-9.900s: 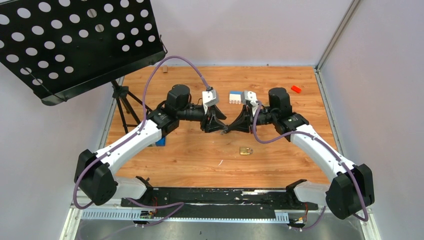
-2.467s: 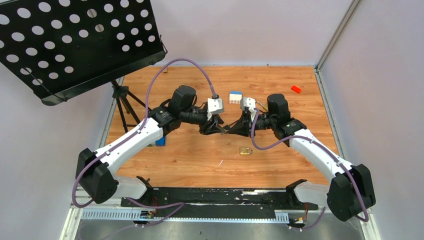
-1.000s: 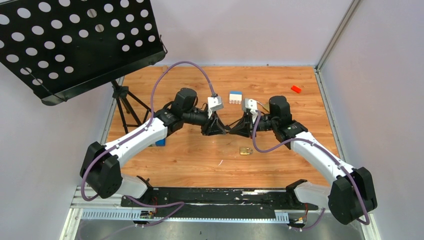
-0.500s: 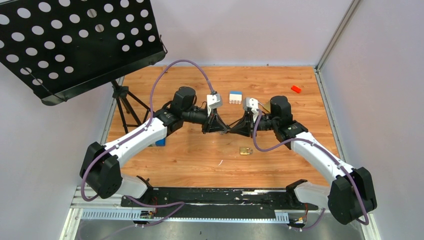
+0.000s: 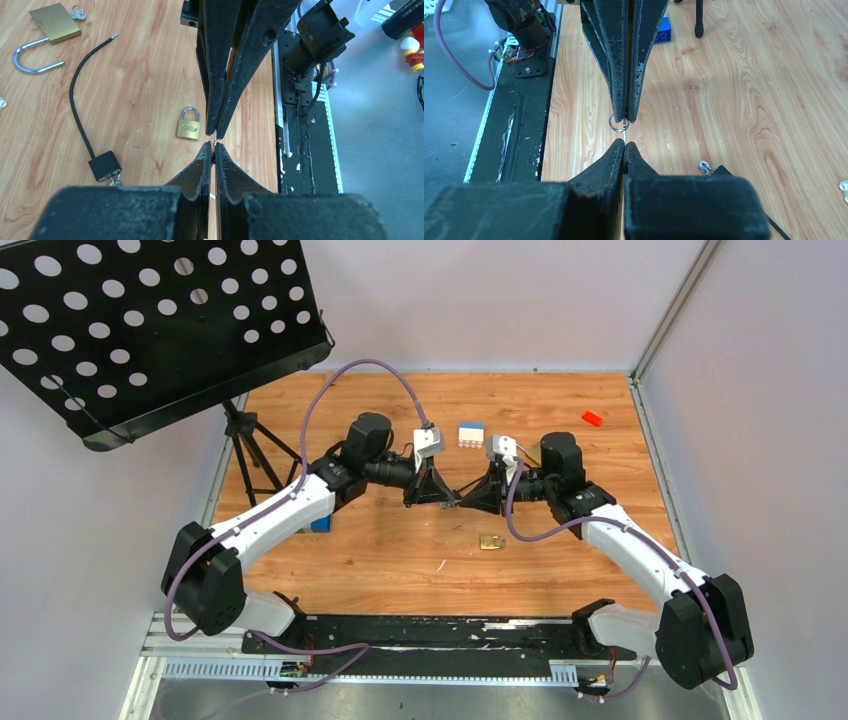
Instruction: Unlock with the key
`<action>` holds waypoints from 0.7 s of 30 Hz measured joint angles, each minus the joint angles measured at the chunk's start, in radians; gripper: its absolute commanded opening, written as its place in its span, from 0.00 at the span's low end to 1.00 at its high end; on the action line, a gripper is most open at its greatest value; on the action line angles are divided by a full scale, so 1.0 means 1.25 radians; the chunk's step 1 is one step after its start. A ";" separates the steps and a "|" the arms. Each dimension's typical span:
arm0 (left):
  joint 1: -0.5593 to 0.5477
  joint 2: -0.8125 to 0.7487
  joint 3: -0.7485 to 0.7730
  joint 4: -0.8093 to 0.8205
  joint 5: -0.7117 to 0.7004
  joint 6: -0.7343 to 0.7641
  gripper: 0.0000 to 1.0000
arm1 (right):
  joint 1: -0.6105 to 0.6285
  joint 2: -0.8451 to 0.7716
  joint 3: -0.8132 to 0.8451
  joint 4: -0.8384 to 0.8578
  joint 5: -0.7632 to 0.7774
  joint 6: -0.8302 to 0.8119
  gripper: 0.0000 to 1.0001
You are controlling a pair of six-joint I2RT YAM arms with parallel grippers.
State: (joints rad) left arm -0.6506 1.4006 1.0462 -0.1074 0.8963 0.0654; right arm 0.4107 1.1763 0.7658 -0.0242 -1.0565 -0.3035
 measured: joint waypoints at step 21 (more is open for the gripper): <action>0.003 0.018 0.002 -0.001 0.028 0.003 0.00 | -0.001 0.000 0.000 0.000 0.000 0.012 0.00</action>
State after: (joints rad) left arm -0.6472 1.4227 1.0492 -0.1085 0.9310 0.0692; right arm 0.4095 1.1767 0.7658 -0.0238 -1.0565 -0.2882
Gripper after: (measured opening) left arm 0.007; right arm 0.011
